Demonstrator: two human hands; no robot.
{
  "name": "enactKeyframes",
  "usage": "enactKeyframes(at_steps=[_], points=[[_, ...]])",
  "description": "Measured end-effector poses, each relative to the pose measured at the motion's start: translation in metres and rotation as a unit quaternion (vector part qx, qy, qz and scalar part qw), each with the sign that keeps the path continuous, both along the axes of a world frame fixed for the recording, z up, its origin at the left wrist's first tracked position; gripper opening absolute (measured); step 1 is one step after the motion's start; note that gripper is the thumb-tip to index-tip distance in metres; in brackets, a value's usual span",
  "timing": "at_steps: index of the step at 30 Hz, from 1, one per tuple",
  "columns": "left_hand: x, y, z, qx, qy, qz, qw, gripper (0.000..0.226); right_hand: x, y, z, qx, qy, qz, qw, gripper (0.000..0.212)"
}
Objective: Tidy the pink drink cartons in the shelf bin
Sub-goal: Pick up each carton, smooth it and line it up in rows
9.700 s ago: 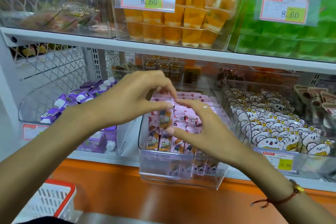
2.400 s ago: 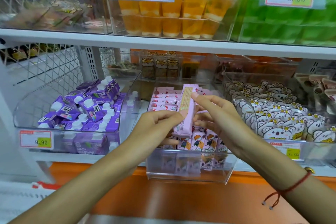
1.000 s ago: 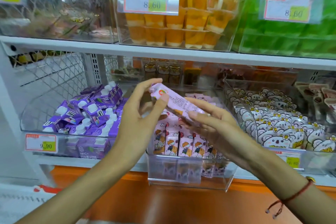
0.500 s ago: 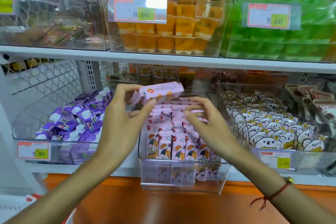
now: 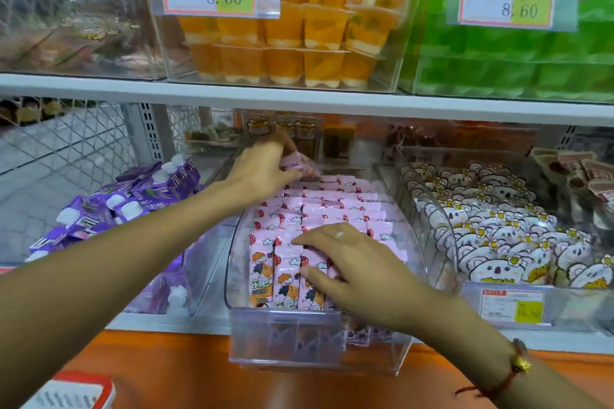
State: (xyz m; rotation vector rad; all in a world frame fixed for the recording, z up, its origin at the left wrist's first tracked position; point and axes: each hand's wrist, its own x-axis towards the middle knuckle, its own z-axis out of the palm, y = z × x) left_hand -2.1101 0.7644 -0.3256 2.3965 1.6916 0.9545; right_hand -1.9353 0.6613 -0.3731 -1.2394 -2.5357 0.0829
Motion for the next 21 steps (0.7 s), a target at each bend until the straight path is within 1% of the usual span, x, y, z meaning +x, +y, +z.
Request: enactKeyframes(at_steps=[4,7,9,11,13,16,18,19,21], points=[[-0.002,0.014,0.003,0.019,0.1,-0.013,0.995,0.03,0.005,-0.003,0.0,0.008,-0.002,0.005,1.0,0.046],[0.005,0.024,0.006,0.023,0.118,-0.018,0.993,0.035,0.007,-0.006,0.001,0.029,-0.006,0.003,1.0,0.047],[0.016,0.031,0.006,0.008,0.111,-0.003,0.994,0.028,0.009,-0.009,0.003,0.045,-0.013,-0.001,0.999,0.047],[0.026,0.04,0.002,-0.022,0.096,0.02,0.995,0.02,0.011,-0.011,0.005,0.052,-0.012,-0.007,0.999,0.044],[0.032,0.047,-0.003,-0.054,0.093,0.041,0.993,0.029,0.014,-0.015,0.007,0.061,-0.006,-0.019,0.998,0.038],[0.033,0.052,-0.015,-0.143,0.155,0.012,0.977,0.025,0.017,-0.02,0.01,0.078,-0.002,-0.043,0.996,0.031],[0.031,0.053,-0.02,-0.175,0.19,-0.011,0.966,0.03,0.018,-0.023,0.009,0.084,-0.009,-0.043,0.996,0.03],[0.029,0.053,-0.019,-0.17,0.199,-0.016,0.965,0.031,0.018,-0.024,0.009,0.081,-0.011,-0.04,0.996,0.029],[0.027,0.053,-0.016,-0.127,0.213,-0.02,0.969,0.032,0.018,-0.024,0.008,0.076,-0.01,-0.033,0.997,0.029]])
